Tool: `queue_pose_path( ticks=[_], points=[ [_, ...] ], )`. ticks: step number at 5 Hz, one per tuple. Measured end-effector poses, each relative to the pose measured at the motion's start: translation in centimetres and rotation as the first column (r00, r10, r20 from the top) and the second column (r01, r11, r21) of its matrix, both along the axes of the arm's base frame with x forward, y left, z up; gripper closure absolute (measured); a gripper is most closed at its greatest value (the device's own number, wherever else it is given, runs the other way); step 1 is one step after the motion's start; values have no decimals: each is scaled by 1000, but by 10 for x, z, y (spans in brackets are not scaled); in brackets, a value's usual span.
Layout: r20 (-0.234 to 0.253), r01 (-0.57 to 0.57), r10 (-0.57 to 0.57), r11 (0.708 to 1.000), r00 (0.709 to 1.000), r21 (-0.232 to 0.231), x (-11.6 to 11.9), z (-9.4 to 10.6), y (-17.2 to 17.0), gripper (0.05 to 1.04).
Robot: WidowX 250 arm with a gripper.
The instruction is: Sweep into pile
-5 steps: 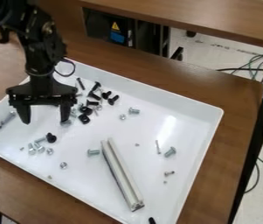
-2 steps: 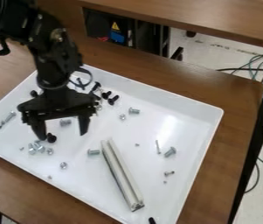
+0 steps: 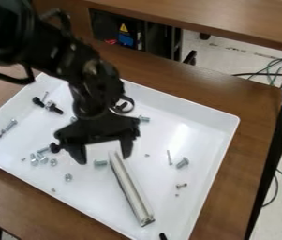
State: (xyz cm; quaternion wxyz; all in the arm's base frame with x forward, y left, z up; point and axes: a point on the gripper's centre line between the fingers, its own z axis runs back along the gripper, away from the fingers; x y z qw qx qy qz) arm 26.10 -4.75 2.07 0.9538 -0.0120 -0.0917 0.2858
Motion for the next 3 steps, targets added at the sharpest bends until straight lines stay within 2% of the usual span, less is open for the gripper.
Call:
queue_pose_path(
  ticks=[1, 3],
  points=[
    [13, 15, -15, 1000, 1000, -19, 2, -13, -16, 83],
    [-20, 18, -18, 1000, 1000, -16, 0, -32, -32, 83]
  ],
)
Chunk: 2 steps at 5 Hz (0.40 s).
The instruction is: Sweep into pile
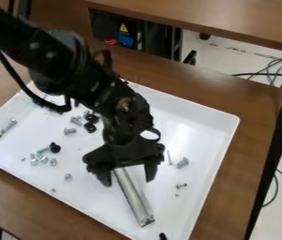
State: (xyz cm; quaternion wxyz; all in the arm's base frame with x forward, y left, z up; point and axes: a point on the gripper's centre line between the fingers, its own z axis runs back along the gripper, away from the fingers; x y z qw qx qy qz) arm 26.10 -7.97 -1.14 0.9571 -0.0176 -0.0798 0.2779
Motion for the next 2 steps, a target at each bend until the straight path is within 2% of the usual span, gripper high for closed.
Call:
queue_pose_path(
  ticks=[1, 2],
  points=[
    [-21, -17, 18, 1000, 1000, 20, -2, -7, 3, 86],
    [-56, -16, 17, 1000, 998, 14, -1, -25, 0, 153]
  ],
)
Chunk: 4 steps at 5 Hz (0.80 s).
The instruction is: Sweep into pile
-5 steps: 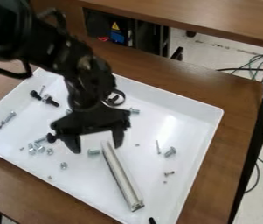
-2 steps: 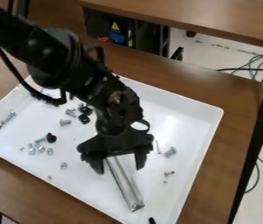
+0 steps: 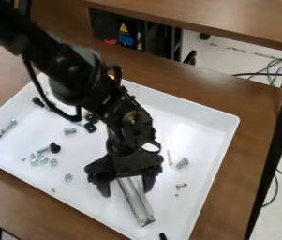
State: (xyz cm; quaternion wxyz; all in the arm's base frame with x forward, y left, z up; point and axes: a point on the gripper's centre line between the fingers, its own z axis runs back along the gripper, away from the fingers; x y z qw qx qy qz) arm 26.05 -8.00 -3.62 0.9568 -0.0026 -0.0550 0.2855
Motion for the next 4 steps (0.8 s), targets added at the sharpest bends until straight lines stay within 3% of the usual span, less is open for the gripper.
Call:
queue_pose_path(
  ticks=[1, 2, 3, 4],
  points=[
    [-2, 12, -12, 1000, 1000, -7, 4, -7, -3, 466],
    [12, 11, -11, 1000, 1000, -21, 6, -7, -5, 711],
    [-8, 22, -22, 1000, 1000, 0, 3, -8, -3, 723],
    [-58, 108, -108, 994, 992, -2, 4, -2, -7, 723]
  ],
)
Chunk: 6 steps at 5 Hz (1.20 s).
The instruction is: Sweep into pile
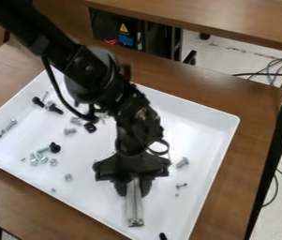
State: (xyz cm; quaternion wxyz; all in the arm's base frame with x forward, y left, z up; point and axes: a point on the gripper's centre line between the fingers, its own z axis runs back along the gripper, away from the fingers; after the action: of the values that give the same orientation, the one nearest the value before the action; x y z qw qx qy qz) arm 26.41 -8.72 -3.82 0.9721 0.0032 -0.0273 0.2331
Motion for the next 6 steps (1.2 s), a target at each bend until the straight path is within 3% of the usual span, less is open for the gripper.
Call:
queue_pose_path(
  ticks=[1, 2, 3, 4, 5, 6],
  points=[
    [9, 148, -149, 988, 989, 47, 5, 27, 3, 723],
    [44, 281, -284, 957, 958, 78, 9, 40, -7, 723],
    [110, 389, -394, 919, 913, 65, 31, 55, -37, 723],
    [105, 502, -508, 861, 855, 78, 34, 48, -66, 723],
    [109, 559, -559, 828, 822, 35, 42, 30, -84, 723],
    [126, 576, -572, 817, 811, 4, 52, 16, -88, 723]
  ],
)
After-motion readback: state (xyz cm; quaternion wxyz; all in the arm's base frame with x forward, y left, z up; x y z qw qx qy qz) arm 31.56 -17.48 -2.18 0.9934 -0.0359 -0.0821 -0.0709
